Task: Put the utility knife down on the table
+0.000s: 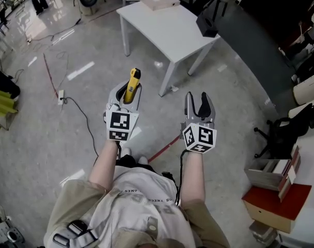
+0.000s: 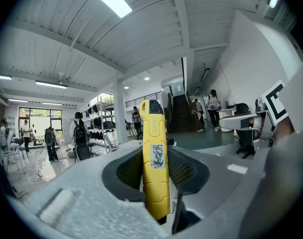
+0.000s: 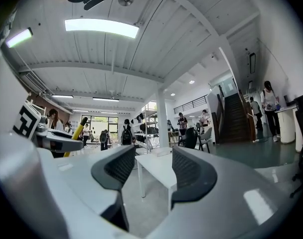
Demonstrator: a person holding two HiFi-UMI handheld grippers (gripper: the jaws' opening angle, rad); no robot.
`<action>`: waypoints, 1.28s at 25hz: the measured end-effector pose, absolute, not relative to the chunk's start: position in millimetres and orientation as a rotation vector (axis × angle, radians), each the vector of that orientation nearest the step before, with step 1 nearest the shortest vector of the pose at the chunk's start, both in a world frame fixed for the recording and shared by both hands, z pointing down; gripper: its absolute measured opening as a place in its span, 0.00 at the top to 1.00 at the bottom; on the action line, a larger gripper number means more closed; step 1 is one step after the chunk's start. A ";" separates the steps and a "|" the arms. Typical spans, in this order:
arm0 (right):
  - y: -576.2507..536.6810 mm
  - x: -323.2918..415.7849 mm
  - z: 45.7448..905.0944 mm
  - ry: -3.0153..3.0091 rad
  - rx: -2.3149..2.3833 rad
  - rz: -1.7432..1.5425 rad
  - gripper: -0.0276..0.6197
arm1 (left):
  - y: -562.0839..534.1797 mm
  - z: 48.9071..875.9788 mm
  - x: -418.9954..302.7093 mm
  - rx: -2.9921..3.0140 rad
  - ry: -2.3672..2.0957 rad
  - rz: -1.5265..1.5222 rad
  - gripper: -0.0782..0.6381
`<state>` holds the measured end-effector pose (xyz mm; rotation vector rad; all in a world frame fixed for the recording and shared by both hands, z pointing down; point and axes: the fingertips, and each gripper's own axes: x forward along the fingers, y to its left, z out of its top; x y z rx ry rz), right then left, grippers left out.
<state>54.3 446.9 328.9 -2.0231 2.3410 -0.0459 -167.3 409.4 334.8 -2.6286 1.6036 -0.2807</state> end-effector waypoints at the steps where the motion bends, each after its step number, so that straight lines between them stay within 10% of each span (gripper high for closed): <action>1: 444.5 53.5 329.6 2.344 -2.021 -0.051 0.62 | 407.7 336.7 -167.7 -2.630 1.607 -0.289 0.72; 32: 241.4 37.0 338.0 2.277 -2.130 -0.033 0.62 | 174.4 341.4 -179.4 -2.706 1.428 -0.258 0.72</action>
